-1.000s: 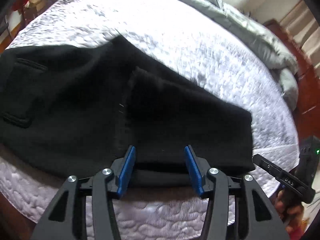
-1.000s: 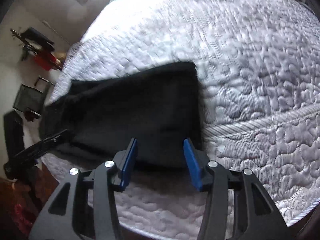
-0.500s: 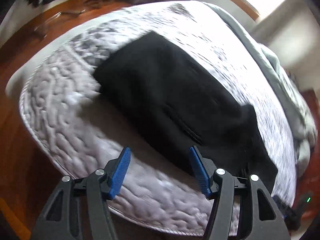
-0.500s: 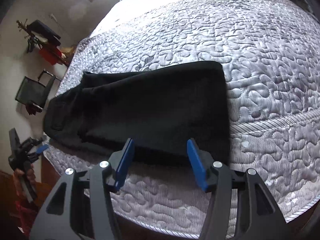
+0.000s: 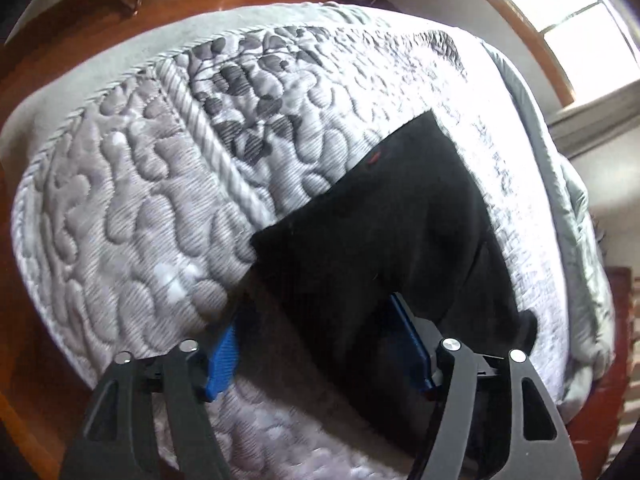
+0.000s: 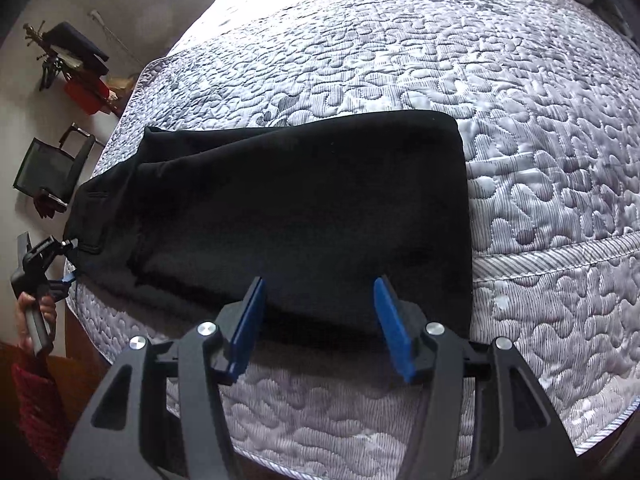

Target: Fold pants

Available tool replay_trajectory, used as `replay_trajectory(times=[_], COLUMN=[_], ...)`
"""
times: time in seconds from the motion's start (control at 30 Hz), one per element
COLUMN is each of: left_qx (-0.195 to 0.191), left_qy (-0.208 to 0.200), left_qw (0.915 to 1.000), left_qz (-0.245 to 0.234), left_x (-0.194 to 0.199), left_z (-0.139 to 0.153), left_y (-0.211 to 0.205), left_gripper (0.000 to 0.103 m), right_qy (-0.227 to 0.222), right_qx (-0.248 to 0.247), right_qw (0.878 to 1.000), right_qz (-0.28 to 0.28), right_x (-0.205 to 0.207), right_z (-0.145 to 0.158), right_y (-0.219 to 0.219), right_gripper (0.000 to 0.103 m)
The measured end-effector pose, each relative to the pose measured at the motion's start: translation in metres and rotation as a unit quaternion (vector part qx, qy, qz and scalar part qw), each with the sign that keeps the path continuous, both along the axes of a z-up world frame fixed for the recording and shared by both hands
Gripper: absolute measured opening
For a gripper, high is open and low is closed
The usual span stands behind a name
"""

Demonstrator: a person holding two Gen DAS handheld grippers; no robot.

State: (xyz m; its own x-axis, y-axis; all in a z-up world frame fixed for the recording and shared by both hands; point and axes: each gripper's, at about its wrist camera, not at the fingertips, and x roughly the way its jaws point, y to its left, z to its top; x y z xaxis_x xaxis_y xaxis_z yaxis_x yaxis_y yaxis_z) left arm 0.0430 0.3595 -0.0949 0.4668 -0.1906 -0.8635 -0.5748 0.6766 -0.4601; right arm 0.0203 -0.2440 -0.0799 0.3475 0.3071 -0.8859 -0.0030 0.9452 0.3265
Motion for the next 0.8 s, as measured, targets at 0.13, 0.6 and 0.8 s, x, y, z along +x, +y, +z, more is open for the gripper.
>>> replay_trajectory(times=[0.13, 0.6, 0.8], left_qx=[-0.041, -0.067, 0.002], left_qy=[-0.024, -0.095, -0.149], left_qw=[0.9989, 0.9930, 0.9889], left_qz=[-0.004, 0.020, -0.005], left_x=[0.016, 0.015, 0.014], left_z=[0.003, 0.019, 0.066], left_y=[-0.005, -0.007, -0.046], left_gripper=[0.064, 0.021, 0.018], right_qy=[0.001, -0.007, -0.011], right_qx=[-0.006, 0.014, 0.036], right_qw=[1.000, 1.000, 0.999], right_qz=[0.004, 0.008, 0.009], right_x=[0.003, 0.004, 0.002], right_z=[-0.003, -0.008, -0.007], right_y=[0.002, -0.004, -0.010], right_gripper=[0.058, 0.060, 0.061])
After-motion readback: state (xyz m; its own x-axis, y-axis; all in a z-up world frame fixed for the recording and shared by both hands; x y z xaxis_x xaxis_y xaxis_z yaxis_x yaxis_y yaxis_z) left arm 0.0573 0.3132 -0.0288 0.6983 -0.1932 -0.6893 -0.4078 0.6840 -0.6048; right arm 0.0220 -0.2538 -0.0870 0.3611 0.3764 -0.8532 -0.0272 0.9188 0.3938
